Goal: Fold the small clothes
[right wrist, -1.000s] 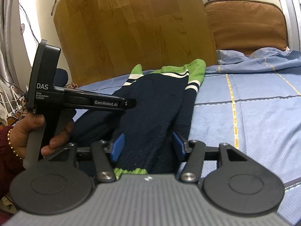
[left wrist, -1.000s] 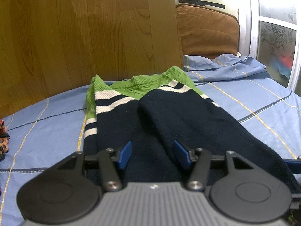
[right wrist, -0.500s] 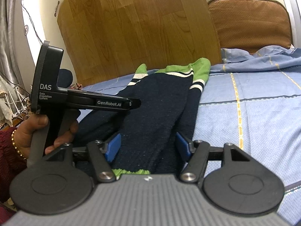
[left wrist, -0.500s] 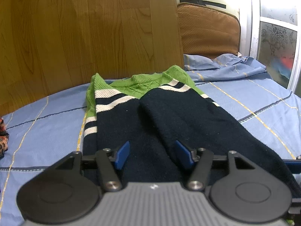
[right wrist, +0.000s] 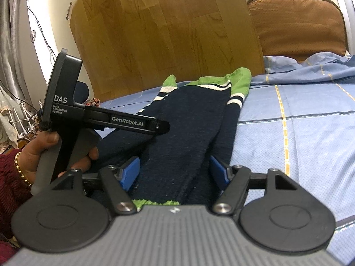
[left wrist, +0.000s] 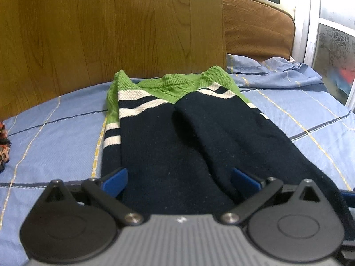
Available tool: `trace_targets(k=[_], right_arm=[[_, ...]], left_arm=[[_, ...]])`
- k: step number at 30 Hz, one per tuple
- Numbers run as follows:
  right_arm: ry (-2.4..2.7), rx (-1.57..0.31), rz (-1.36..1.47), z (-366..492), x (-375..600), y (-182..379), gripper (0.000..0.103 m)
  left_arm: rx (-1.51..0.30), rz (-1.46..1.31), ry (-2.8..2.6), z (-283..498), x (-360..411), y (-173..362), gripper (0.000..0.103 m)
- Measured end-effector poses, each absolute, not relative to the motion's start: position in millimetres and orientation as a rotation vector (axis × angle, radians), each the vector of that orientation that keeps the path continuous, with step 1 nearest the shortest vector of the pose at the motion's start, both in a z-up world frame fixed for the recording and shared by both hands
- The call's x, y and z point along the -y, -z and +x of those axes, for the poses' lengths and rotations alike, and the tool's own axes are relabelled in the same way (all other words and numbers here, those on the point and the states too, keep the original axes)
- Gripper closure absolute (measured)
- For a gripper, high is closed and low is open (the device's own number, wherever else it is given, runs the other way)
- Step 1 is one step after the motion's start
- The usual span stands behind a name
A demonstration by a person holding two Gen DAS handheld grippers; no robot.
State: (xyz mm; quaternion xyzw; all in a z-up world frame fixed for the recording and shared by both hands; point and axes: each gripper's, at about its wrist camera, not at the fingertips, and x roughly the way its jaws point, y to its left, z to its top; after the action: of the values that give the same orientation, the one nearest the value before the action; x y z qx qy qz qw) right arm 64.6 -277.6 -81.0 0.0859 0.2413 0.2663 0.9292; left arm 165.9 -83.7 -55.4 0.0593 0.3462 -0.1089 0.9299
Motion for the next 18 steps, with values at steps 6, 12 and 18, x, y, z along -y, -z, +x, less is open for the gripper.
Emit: trace_targets(k=[6, 12, 18], right_arm=[[-0.546, -0.495, 0.178, 65.1, 277.0, 81.5, 0.029], [-0.554, -0.496, 0.180, 66.7, 276.7, 82.2, 0.027], [-0.559, -0.498, 0.180, 67.8, 276.3, 82.4, 0.026]], left_arm=[[-0.709, 0.122, 0.223, 165.2, 83.2, 54.7, 0.000], [-0.708, 0.123, 0.222, 164.6, 83.2, 54.8, 0.000], [-0.710, 0.117, 0.225, 164.6, 82.3, 55.0, 0.000]])
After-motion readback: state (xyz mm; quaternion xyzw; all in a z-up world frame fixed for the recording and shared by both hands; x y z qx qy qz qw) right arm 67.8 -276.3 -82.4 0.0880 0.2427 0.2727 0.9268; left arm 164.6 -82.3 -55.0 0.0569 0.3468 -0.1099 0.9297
